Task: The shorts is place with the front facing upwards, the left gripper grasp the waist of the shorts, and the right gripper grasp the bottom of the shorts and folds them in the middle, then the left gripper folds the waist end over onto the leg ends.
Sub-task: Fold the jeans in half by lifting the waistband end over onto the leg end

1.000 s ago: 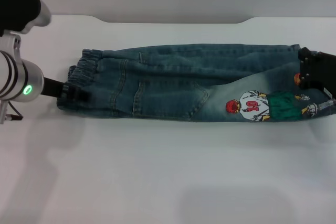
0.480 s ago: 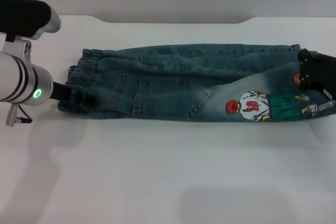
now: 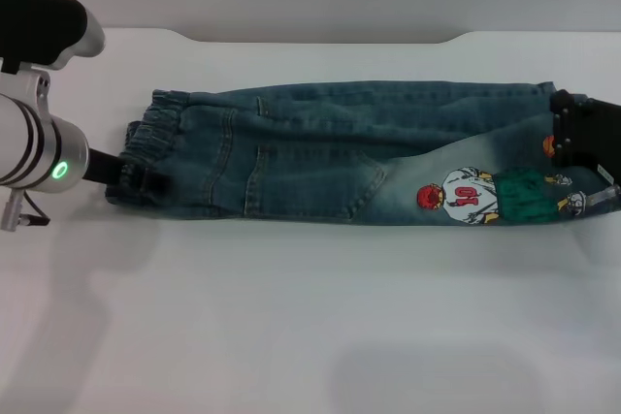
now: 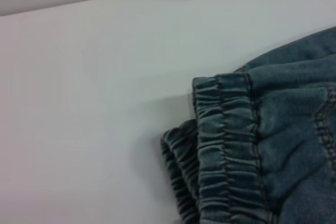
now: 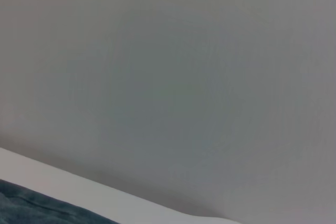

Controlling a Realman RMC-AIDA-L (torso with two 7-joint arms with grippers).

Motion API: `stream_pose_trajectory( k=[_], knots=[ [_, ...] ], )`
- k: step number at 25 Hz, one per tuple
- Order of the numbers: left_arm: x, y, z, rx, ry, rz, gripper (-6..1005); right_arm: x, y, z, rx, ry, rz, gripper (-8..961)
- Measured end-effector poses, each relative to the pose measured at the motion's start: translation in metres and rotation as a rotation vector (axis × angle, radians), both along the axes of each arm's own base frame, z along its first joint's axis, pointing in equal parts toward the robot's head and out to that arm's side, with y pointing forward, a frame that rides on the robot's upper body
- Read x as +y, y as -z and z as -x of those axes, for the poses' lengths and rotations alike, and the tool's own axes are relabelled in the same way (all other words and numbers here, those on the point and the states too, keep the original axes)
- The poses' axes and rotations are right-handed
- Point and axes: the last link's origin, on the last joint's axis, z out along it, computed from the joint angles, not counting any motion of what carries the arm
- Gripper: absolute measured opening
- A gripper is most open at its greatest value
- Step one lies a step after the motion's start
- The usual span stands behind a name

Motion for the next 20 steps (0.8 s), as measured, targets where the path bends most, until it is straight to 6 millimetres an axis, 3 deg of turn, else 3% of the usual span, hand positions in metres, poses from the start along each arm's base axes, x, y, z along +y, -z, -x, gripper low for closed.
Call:
stream_pose_trajectory(
  k=[20],
  knots=[
    [0.0031, 0.0057, 0.0078, 0.01, -0.026, 0.006, 803, 0.0038, -0.001, 0.0039, 0.01, -0.01, 0.001, -1]
  ],
)
